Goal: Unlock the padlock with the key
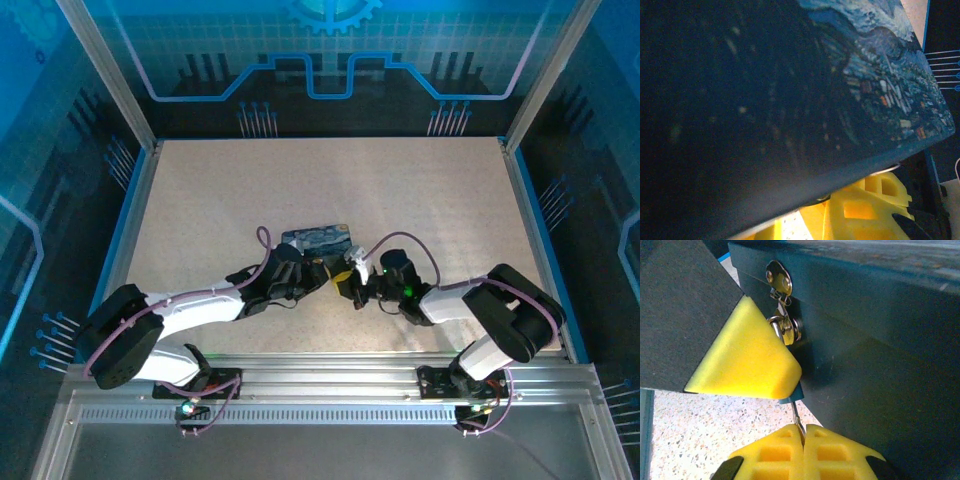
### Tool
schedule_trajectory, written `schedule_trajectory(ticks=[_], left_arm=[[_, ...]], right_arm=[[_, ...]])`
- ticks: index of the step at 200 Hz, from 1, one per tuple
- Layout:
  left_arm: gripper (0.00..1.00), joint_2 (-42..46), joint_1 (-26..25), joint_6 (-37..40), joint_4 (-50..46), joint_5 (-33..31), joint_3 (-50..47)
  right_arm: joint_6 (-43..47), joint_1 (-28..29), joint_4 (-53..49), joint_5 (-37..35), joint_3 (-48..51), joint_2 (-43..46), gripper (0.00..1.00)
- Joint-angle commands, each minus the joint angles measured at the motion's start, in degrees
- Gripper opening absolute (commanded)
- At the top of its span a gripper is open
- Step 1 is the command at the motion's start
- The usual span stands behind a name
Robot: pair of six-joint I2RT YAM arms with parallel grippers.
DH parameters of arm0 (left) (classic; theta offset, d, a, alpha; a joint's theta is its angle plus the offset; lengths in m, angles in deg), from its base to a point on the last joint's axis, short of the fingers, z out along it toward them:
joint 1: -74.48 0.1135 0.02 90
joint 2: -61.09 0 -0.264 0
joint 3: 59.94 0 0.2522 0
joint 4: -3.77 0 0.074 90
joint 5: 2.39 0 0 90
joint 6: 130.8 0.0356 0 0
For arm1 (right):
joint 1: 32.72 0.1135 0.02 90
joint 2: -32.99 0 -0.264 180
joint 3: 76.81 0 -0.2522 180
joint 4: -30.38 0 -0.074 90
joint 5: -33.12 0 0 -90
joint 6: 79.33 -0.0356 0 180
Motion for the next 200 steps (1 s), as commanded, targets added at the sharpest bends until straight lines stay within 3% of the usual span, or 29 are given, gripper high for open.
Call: schedule_trajectory(ticks=[1,108,200], left_arm=[[0.18,-0.4,-1.8,0.6,2.9,8.7,1.8],[0.18,-0.4,-1.9,0.7,3.1,9.2,1.5],[0.18,-5.0,-1.8,0.2,6.3,9.9,0.9]], right_arm=[[0.0,-0.2,8.0,1.8,-6.2,1.1,0.05],[-2.3,-1.3,9.6,7.3,-9.2,-0.1,0.05],[-7.2,-0.8,12.3,5.2,-6.4,-3.6,0.05]])
